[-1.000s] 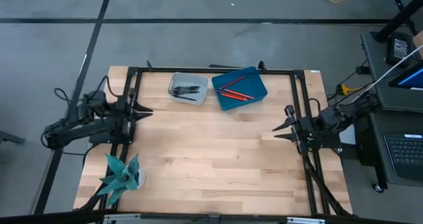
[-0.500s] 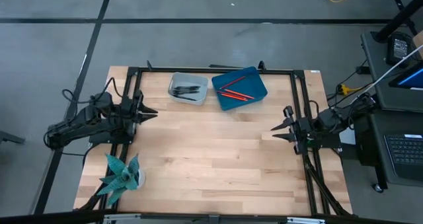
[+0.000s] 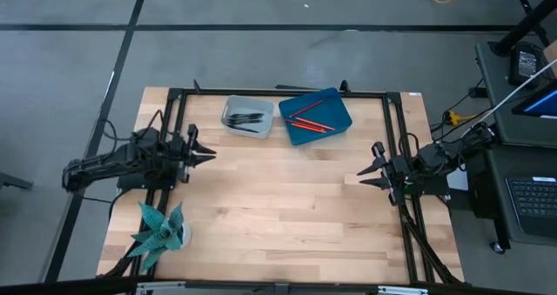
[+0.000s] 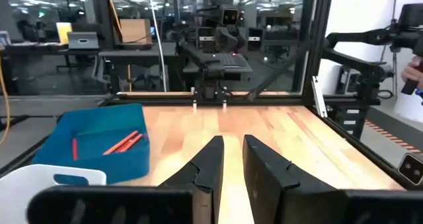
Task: Sort pens & pencils
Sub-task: Return to Home Position
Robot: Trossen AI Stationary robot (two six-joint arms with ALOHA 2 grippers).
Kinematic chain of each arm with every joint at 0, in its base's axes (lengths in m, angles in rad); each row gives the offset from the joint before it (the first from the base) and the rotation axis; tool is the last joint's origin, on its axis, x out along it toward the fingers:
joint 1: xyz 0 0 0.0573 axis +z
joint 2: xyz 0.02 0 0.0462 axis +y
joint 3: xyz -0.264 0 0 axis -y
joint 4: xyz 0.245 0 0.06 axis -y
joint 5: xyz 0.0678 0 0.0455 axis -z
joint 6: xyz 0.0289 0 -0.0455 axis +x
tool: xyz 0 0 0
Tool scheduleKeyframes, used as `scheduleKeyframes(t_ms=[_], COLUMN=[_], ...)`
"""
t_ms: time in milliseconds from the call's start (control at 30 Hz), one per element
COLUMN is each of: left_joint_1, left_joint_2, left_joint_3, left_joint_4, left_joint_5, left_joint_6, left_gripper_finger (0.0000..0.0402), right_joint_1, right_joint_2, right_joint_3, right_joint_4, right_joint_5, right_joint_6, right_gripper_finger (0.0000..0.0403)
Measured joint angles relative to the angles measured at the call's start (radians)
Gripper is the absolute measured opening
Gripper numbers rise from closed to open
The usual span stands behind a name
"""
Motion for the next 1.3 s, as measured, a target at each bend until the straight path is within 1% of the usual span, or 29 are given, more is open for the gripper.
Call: scheduleKeyframes(t_ms=[167, 267, 400, 533, 700, 800, 900, 1100, 1300], left_joint_1=[-0.088, -0.146, -0.217, -0.281, -0.335, -0.355, -0.373, -0.388, -0.388], left_joint_2=[0.000, 0.000, 0.000, 0.000, 0.000, 0.001, 0.000, 0.000, 0.000], left_joint_3=[-0.012, -0.012, -0.012, -0.018, -0.074, -0.116, -0.129, -0.130, -0.130], left_joint_4=[0.018, 0.015, -0.018, -0.021, 0.022, 0.065, 0.107, 0.107, 0.107], left_joint_5=[-0.089, -0.132, -0.224, -0.255, -0.331, -0.338, -0.340, -0.340, -0.340], left_joint_6=[-0.001, 0.004, 0.008, 0.009, 0.024, 0.015, 0.028, 0.029, 0.030], left_gripper_finger=[0.0051, 0.0051, 0.0051, 0.0051, 0.0051, 0.0051, 0.0051, 0.0051, 0.0051], right_joint_1=[0.000, 0.000, 0.000, -0.001, 0.000, 0.000, -0.001, -0.001, 0.000], right_joint_2=[0.000, 0.000, 0.000, -0.001, 0.000, -0.001, -0.001, -0.001, 0.000], right_joint_3=[0.000, 0.000, 0.000, -0.054, -0.102, -0.129, -0.162, -0.227, -0.232], right_joint_4=[0.006, 0.006, 0.006, 0.080, 0.122, 0.167, 0.212, 0.325, 0.323], right_joint_5=[0.001, 0.021, 0.027, 0.027, 0.041, 0.043, 0.044, 0.044, 0.044], right_joint_6=[-0.014, -0.016, -0.030, -0.038, -0.015, -0.011, -0.015, -0.017, -0.016], right_gripper_finger=[0.0103, 0.0103, 0.0103, 0.0103, 0.0103, 0.0103, 0.0103, 0.0103, 0.0103])
